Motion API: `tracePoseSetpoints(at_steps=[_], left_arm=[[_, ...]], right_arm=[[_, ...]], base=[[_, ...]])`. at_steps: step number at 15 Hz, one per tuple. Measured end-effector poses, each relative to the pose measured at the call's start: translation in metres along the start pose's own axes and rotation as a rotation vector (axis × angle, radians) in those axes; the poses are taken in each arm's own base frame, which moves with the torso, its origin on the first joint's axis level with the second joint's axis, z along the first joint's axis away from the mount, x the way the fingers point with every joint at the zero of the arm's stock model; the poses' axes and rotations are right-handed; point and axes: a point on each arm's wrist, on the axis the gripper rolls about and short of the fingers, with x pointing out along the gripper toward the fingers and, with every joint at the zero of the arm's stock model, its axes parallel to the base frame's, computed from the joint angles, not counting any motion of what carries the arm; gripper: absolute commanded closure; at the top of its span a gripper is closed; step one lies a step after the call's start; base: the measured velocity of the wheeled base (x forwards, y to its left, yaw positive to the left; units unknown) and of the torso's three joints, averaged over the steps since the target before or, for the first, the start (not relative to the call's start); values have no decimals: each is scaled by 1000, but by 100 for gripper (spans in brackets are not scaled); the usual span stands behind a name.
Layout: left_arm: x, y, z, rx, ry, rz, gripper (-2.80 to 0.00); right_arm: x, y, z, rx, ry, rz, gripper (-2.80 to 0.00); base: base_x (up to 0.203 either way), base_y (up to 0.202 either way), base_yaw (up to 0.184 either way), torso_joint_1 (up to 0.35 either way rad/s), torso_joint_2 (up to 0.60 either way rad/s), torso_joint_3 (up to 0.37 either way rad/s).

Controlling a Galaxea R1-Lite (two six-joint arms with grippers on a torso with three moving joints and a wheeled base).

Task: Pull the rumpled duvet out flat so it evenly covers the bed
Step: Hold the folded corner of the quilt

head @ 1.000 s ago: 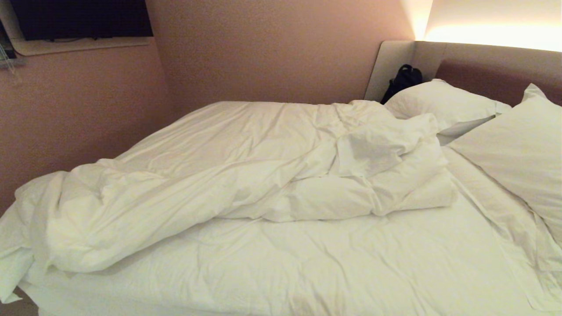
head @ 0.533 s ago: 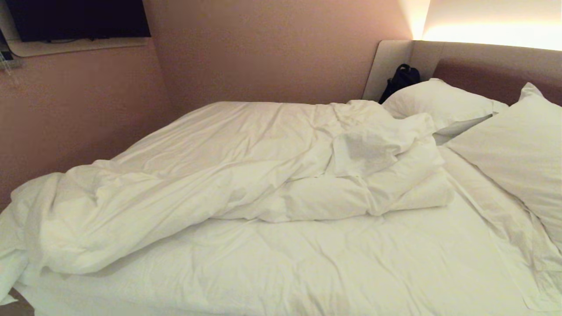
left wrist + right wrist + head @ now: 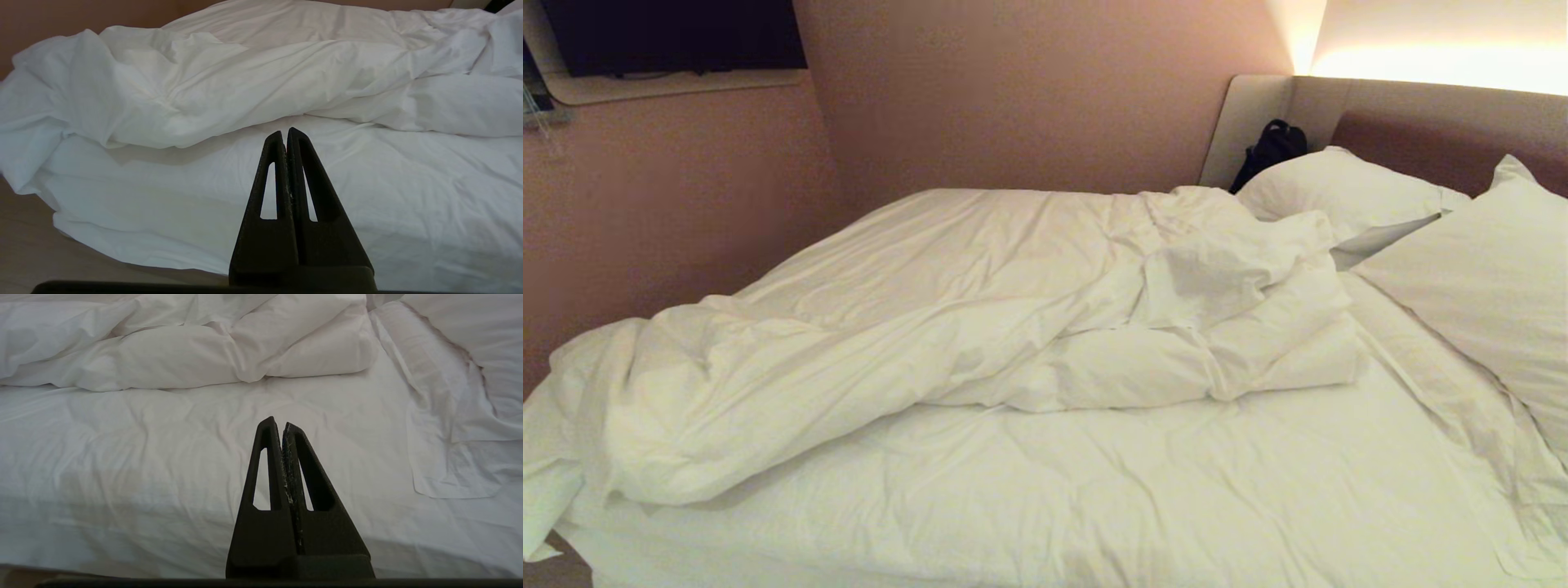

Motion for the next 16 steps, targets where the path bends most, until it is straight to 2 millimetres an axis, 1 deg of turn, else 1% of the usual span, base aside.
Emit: tracePoseSetpoints(at_steps=[8, 10, 12, 14, 16], left_arm=[[0, 0, 0, 0, 0, 0, 0], [0, 0, 0, 0, 0, 0, 0], [0, 0, 0, 0, 1, 0, 0], [0, 0, 0, 0, 0, 0, 0], [0, 0, 0, 0, 0, 0, 0]], right_arm=[[-1, 0, 2, -14, -2, -5, 0], [-7, 0, 19, -15, -50, -3, 0], [-15, 0, 42, -15, -94, 8, 0], [-17, 0, 63, -14, -68, 30, 0], [-10, 1, 82, -7, 1, 58, 0]], base=[[0, 0, 0, 0, 0, 0], [0, 0, 0, 0, 0, 0], [0, 0, 0, 0, 0, 0], [0, 0, 0, 0, 0, 0], [0, 0, 0, 0, 0, 0]])
